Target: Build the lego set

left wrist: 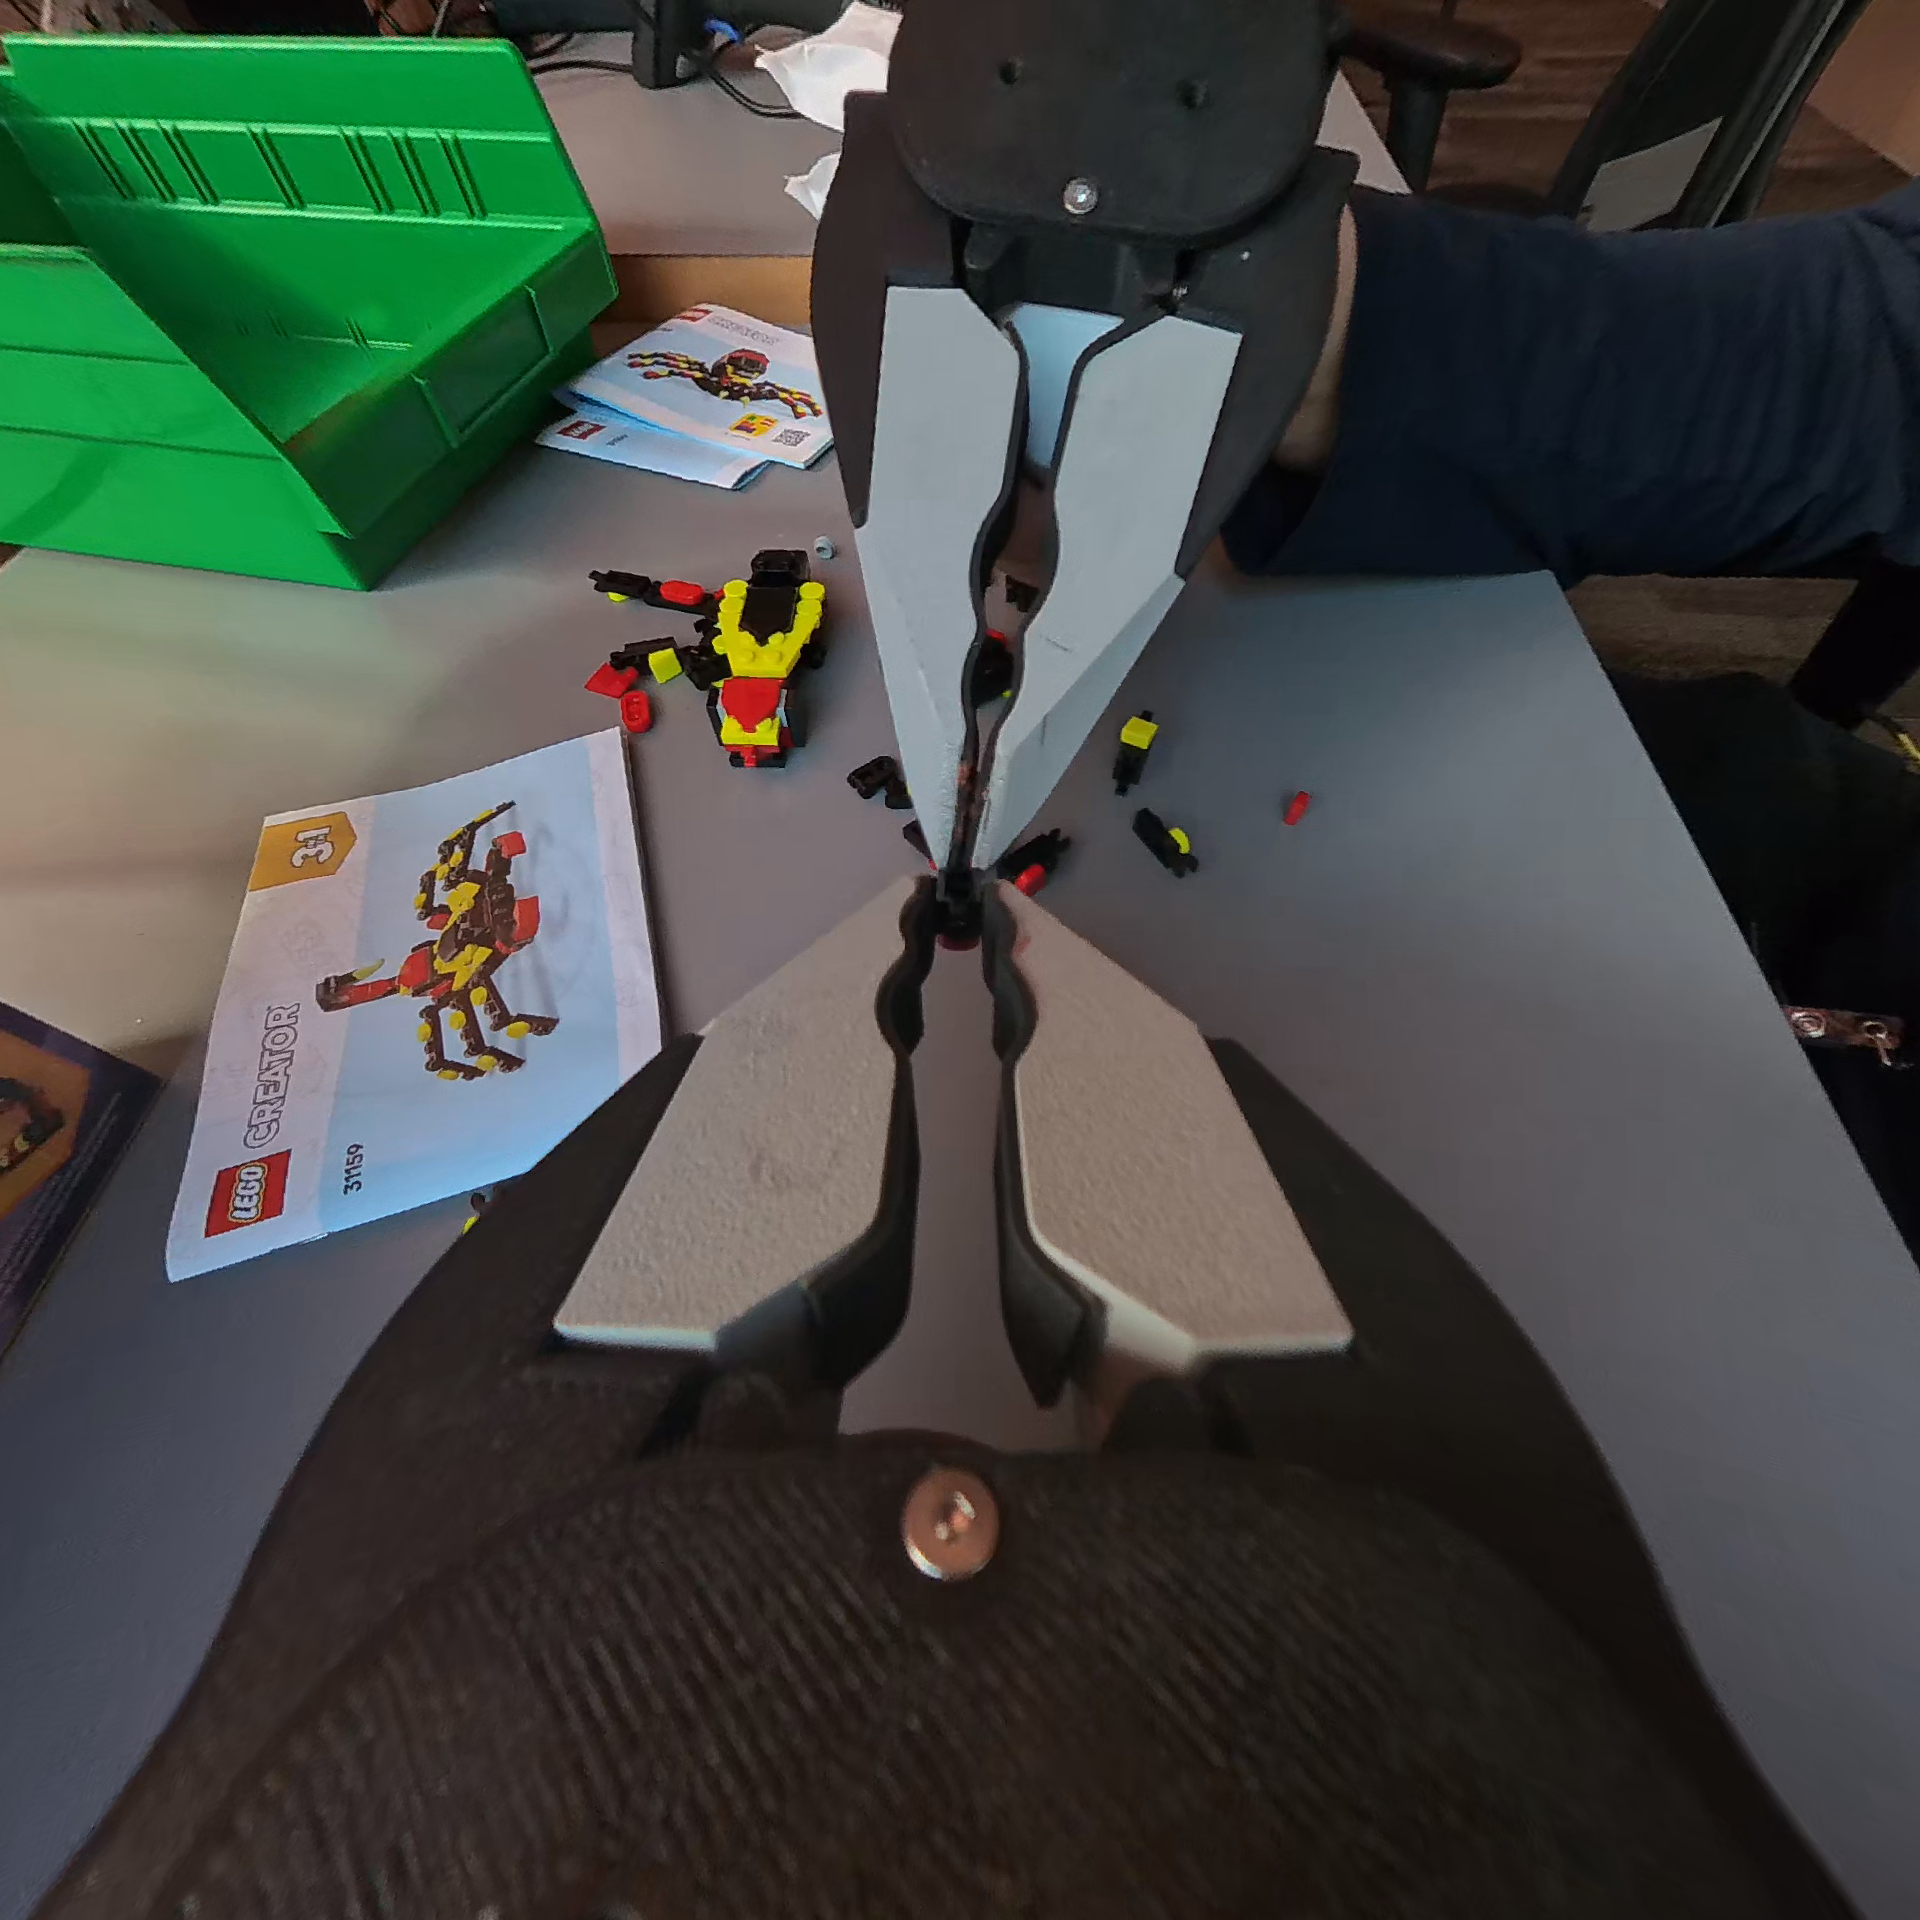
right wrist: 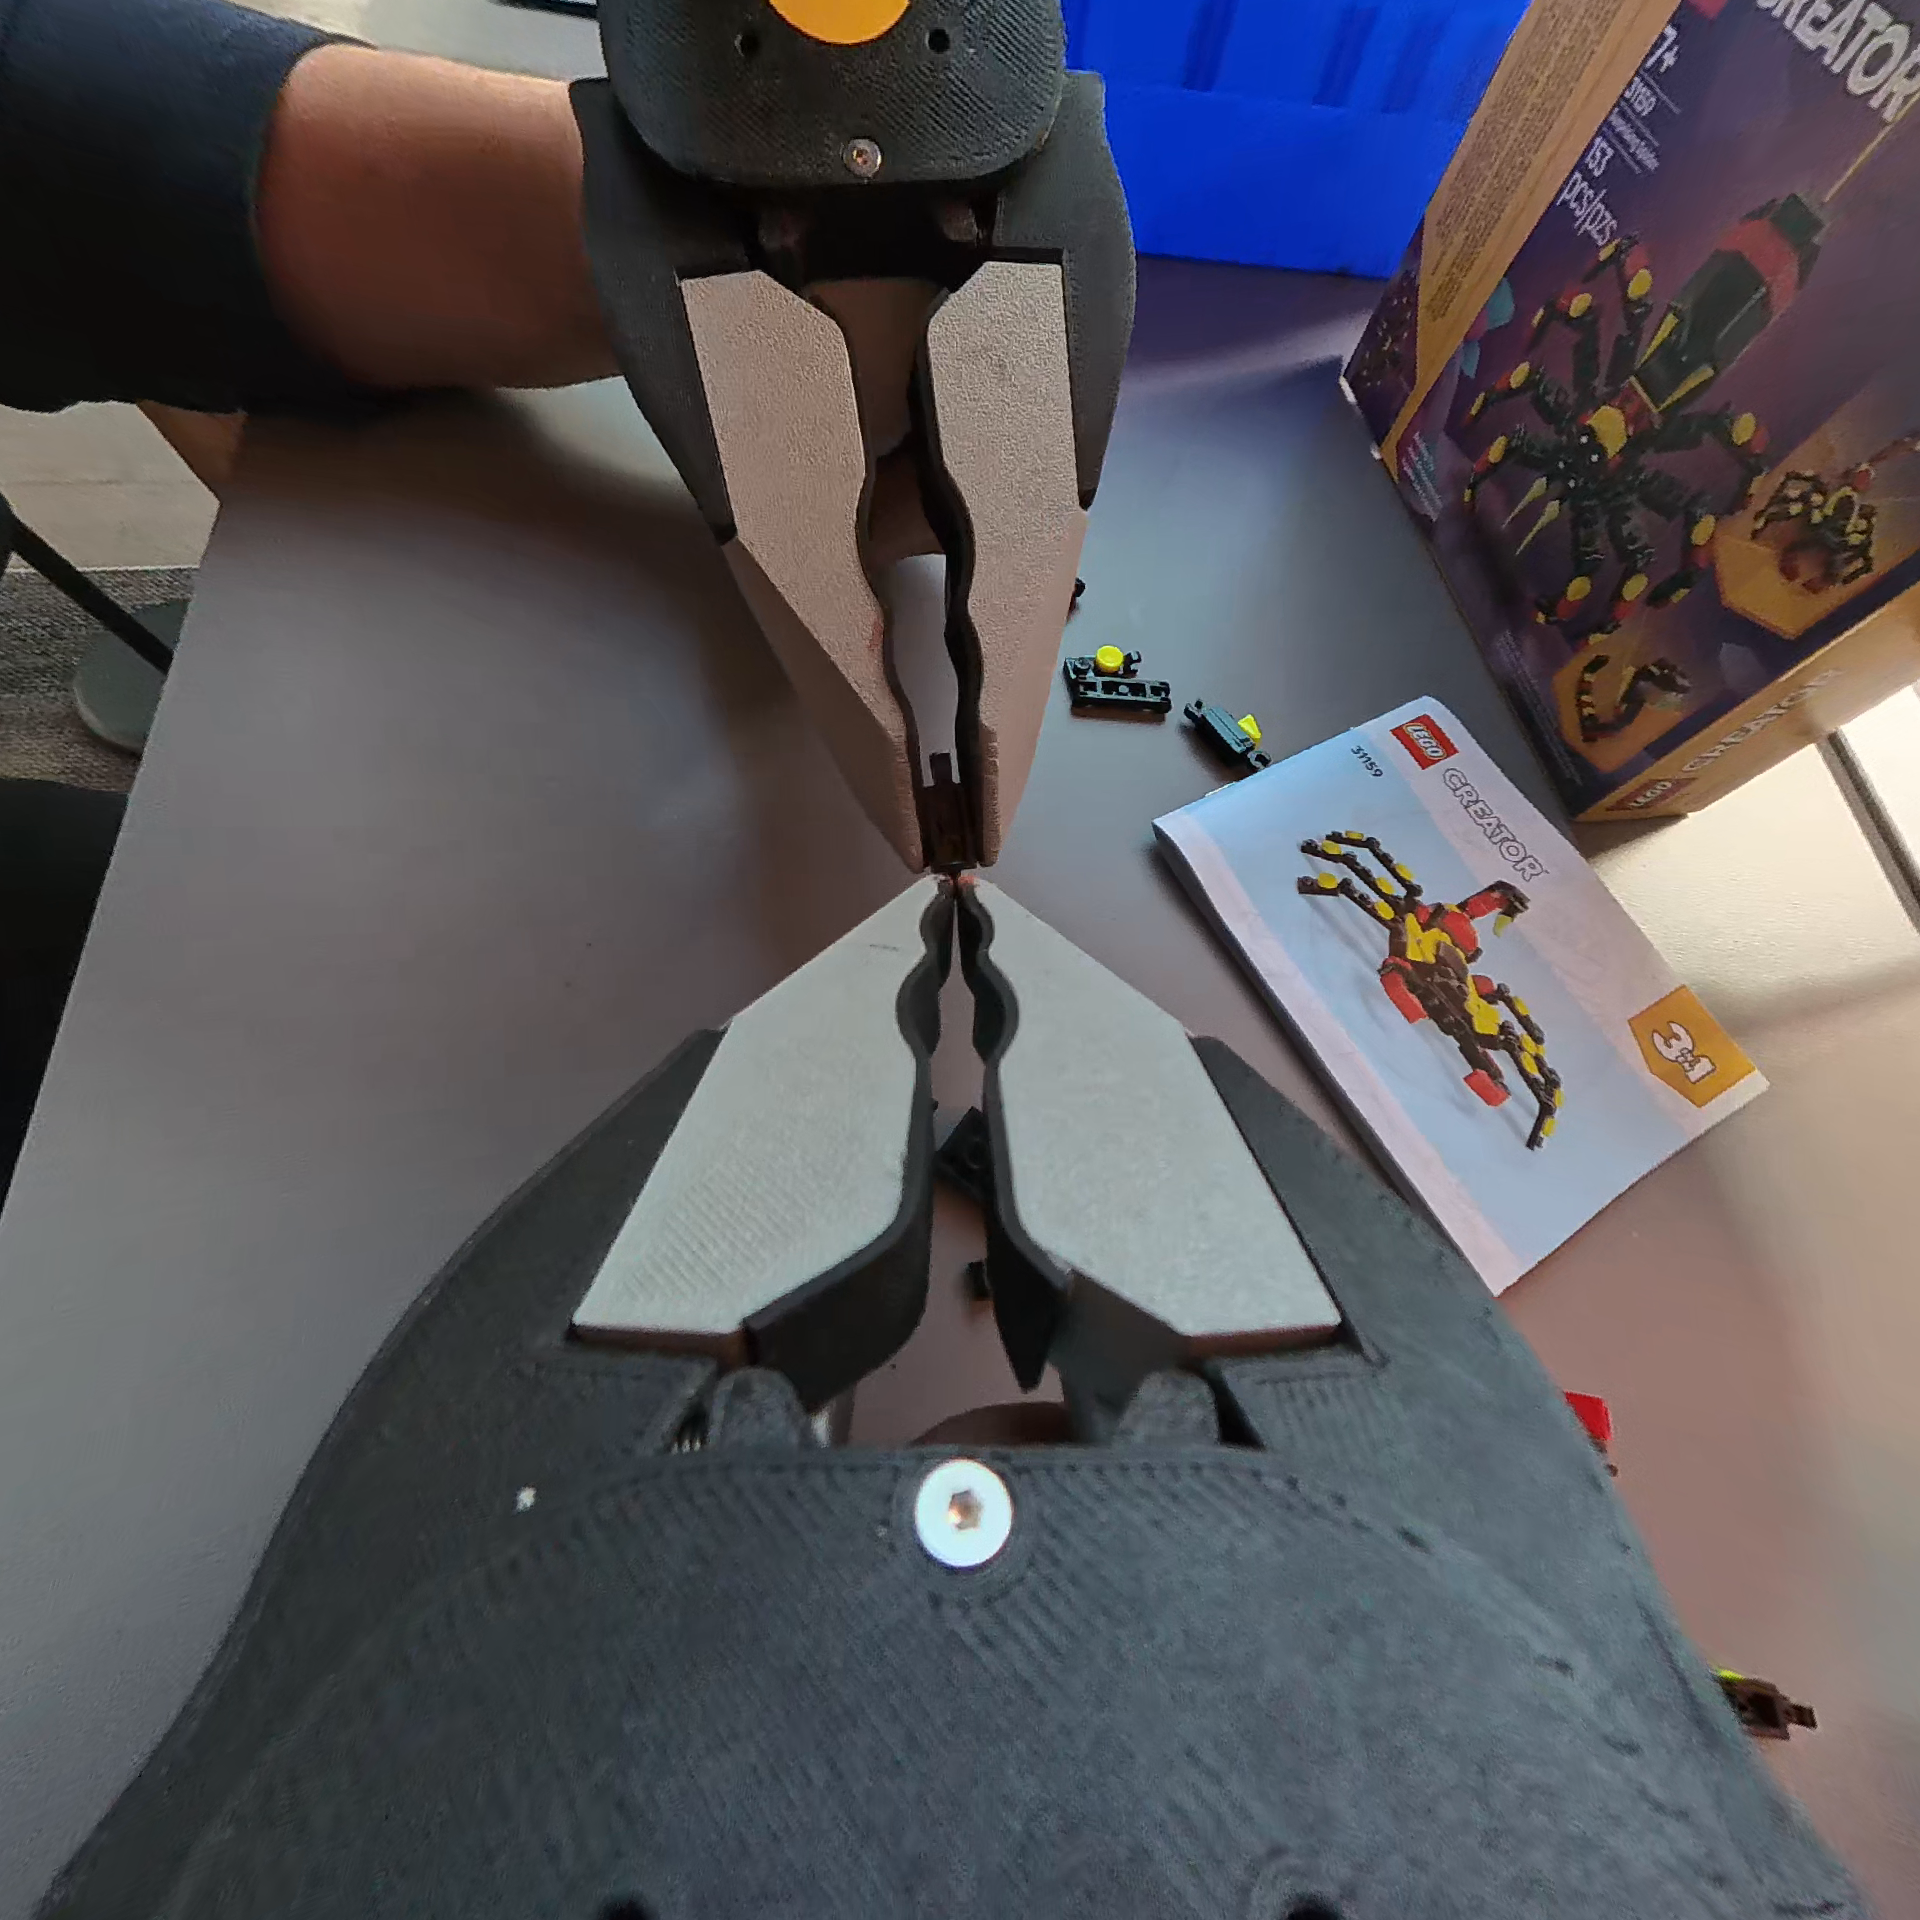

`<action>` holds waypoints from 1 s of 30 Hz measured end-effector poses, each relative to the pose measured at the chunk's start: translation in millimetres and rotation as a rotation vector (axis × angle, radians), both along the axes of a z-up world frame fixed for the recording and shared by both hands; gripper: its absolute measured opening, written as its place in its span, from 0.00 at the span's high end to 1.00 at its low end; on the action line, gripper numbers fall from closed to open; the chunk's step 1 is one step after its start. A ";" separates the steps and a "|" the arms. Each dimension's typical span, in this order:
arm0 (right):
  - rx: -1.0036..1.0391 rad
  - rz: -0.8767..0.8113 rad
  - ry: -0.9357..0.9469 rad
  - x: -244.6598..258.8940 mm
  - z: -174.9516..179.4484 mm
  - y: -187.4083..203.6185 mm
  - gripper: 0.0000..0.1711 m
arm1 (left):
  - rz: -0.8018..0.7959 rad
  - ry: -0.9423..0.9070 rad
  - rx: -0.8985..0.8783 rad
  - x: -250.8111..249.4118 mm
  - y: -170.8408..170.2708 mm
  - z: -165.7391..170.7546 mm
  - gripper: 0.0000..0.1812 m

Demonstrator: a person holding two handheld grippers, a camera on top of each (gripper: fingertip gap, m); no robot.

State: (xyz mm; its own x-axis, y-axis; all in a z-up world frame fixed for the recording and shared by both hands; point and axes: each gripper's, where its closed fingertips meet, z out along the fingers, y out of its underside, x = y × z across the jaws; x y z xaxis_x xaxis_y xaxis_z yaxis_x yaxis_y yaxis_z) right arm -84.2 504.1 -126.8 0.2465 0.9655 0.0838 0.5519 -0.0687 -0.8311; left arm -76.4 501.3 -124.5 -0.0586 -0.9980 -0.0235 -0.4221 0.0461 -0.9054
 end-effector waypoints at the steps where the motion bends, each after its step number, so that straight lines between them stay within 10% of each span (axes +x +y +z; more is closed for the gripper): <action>1: 0.003 -0.002 0.005 -0.2 0.8 0.3 1.00 | 0.002 -0.006 0.002 0.1 0.4 1.1 0.97; 30: 0.021 -0.019 0.133 -1.0 21.2 6.0 1.00 | 0.054 -0.250 -0.147 8.2 5.2 35.0 0.98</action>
State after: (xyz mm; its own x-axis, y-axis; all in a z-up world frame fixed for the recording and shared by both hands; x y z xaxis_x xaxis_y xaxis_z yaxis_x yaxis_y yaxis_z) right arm -85.2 510.1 -105.6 0.2749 0.9589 0.0698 0.4356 -0.0594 -0.8982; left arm -68.2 506.5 -89.5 -0.0156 -0.9933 0.1148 -0.1833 -0.1100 -0.9769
